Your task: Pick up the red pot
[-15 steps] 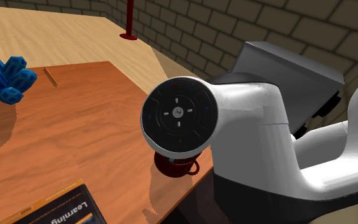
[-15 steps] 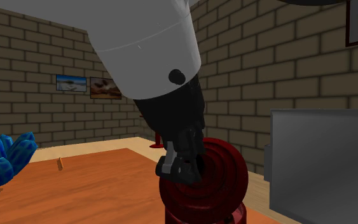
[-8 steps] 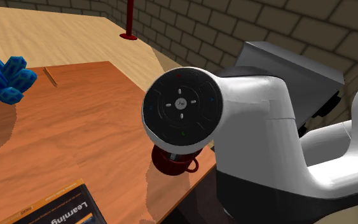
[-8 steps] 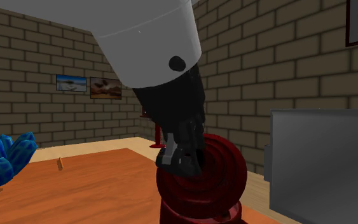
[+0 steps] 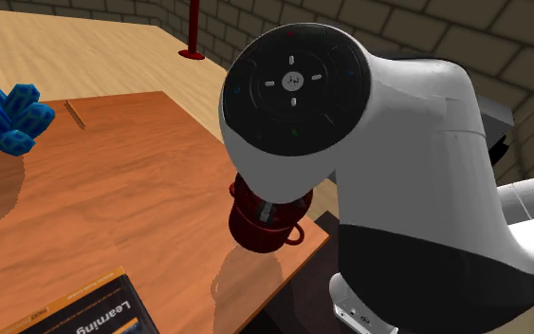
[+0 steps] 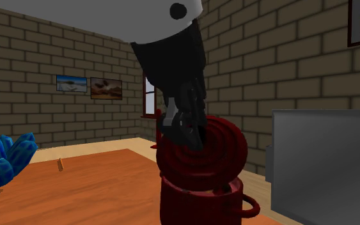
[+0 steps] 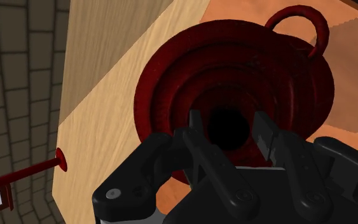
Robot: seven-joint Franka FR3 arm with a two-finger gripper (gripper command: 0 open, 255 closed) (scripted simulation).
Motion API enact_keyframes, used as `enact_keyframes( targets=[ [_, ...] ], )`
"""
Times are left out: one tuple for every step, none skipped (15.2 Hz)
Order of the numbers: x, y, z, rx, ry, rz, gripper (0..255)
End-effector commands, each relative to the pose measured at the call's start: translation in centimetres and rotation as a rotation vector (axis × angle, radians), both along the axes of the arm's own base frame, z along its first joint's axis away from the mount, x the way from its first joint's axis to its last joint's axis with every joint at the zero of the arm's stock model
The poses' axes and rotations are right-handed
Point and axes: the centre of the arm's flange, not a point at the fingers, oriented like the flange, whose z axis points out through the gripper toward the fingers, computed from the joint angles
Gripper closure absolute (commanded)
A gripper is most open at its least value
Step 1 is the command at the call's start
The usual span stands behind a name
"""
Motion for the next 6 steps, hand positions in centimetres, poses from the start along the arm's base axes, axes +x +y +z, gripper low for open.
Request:
enact_keyframes(
  targets=[
    [-0.1, 0.0, 1.1, 0.000, -0.002, 0.000, 255],
    [-0.1, 0.0, 1.6, 0.000, -0.002, 0.000, 255],
    [-0.1, 0.0, 2.2, 0.000, -0.002, 0.000, 255],
    [-0.1, 0.0, 2.7, 0.000, -0.002, 0.000, 255],
    [-0.1, 0.0, 2.8, 0.000, -0.002, 0.000, 255],
    [-0.1, 0.0, 2.8, 0.000, -0.002, 0.000, 255]
  ],
)
